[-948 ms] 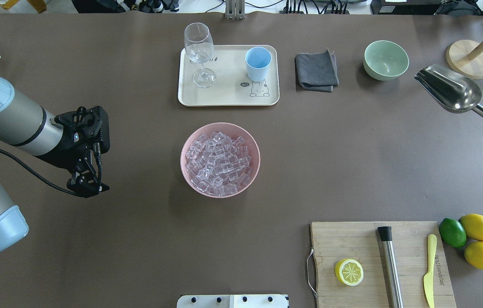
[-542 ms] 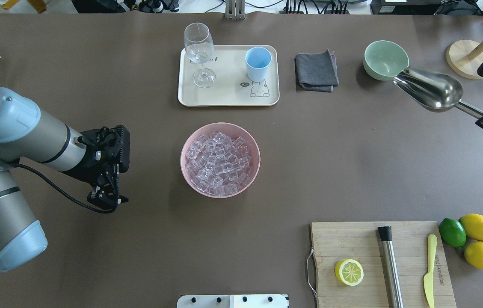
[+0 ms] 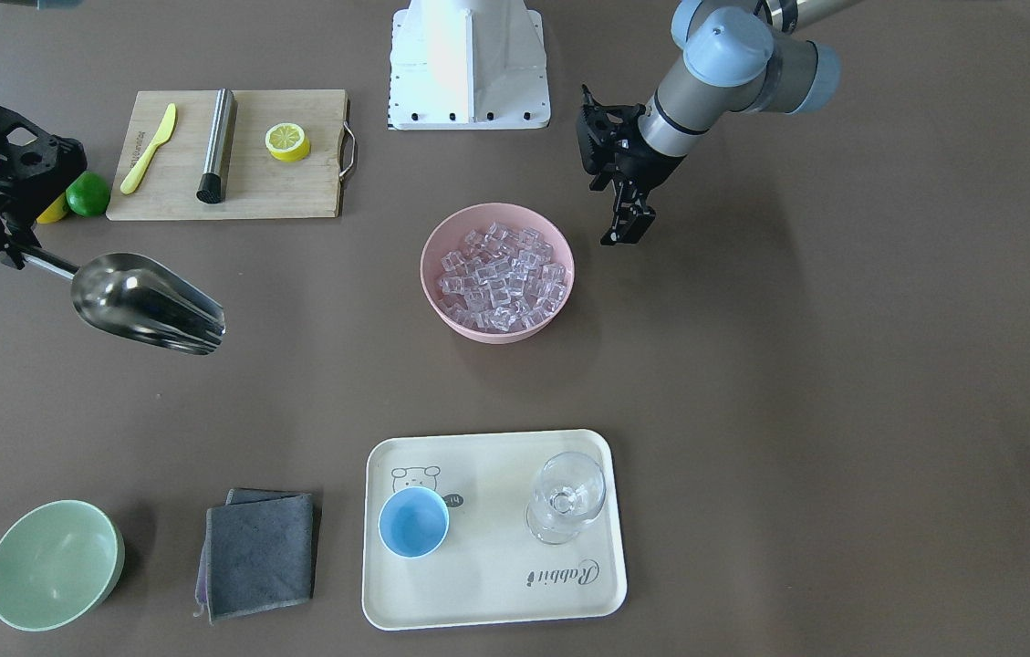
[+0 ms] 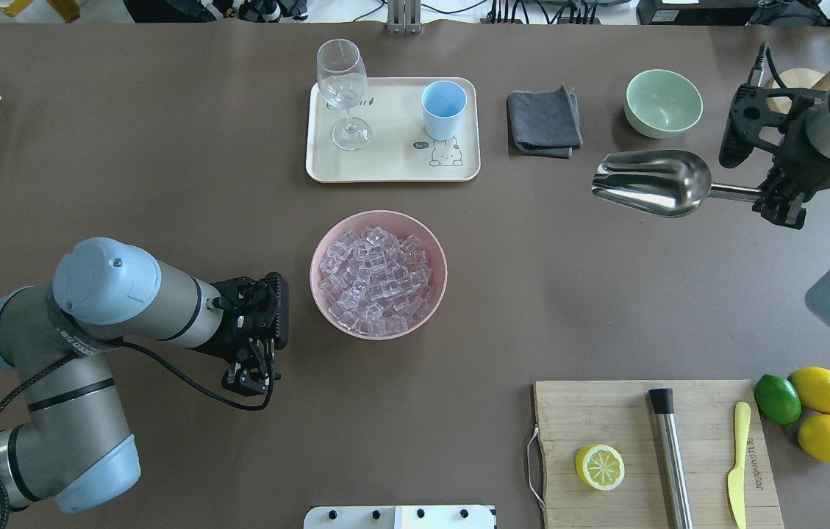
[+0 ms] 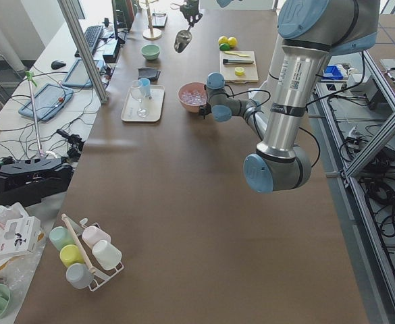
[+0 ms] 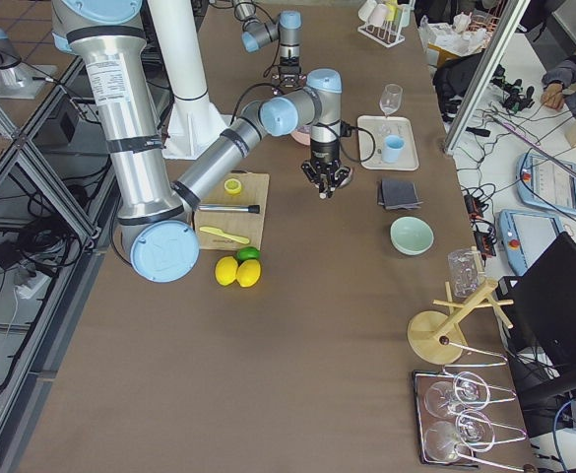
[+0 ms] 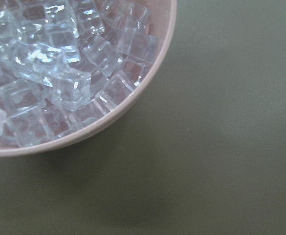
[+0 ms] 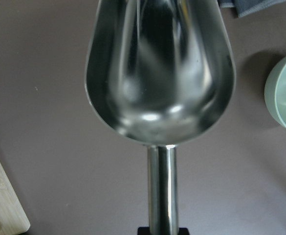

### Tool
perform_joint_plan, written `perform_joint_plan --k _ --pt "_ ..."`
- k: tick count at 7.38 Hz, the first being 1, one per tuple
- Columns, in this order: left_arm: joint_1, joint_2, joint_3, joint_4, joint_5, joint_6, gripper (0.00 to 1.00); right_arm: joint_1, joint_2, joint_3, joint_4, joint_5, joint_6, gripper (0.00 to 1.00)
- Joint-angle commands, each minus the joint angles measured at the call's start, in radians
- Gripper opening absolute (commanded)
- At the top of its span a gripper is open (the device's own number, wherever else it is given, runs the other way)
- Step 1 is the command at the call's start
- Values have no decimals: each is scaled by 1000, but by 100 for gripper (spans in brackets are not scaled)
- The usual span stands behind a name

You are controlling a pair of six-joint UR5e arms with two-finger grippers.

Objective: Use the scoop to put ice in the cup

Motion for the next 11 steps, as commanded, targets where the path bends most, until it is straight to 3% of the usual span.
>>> perform_joint_plan --k 1,2,5,6,7,11 --pt "19 -17 34 -20 11 -31 99 -74 167 55 -244 -60 -95 0" --pt "4 -45 68 -21 17 -31 99 -126 220 55 -293 -115 -92 0" --pt "-1 -68 91 -21 66 -34 99 -200 285 55 -363 -155 -86 0" --pt "-2 -66 92 -32 67 -34 99 -252 380 48 -513 -231 -50 0" --pt "-7 -66 92 -34 67 -37 99 -280 406 45 -563 -243 -29 0" --pt "-7 -51 106 -63 67 -36 99 -341 669 -130 -699 -284 -20 0"
